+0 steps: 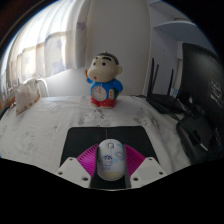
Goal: Arrange mouse
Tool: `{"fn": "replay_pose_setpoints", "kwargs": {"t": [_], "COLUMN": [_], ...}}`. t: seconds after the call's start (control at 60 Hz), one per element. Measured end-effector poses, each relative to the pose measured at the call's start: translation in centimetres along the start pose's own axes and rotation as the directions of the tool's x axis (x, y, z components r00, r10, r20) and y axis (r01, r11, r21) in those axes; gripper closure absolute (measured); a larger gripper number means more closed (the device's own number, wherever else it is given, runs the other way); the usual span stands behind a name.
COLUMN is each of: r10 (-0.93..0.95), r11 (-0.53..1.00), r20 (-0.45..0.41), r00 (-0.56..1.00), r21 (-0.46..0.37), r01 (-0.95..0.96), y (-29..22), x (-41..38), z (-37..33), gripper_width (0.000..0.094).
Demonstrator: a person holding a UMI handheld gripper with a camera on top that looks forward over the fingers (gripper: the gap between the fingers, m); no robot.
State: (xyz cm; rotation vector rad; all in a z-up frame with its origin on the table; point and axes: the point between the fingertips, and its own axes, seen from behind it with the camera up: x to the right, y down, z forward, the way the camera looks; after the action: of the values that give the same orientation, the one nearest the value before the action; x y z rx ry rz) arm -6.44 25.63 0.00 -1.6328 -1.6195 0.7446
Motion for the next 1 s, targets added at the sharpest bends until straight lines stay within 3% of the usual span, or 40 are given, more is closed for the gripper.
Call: {"fn": "replay_pose_setpoints", "kwargs": {"t": [0.133,0.217,0.25,0.45,0.667,1.0], "r10": [-0.008,-0.011,0.004,0.049,-0.004,0.025], "r11": [1.000,1.000,1.000,0.998,0.996,0.996], "r20": [0.013,-0.009,-0.011,0.046,0.050,0.030], "r00": [1.000,1.000,1.000,0.998,0.999,0.999], "r21": [-0.007,-0.011,-0.008,-0.037,-0.086,-0.092], "r01": [0.008,0.011,-0.004,-0.047,0.008,-0.022], "y": [1.3,0.5,-0.1,-2.9,-0.8,0.5], "x": [0.3,0.7,0.7,-1.9,-3.6,-4.9], "z": [0.3,-1.2,-2.4,-14.8,-27.1,-30.6], "gripper_width": [0.0391,0.0063,0.0104,0.0089,0.0089,0.0092]}}
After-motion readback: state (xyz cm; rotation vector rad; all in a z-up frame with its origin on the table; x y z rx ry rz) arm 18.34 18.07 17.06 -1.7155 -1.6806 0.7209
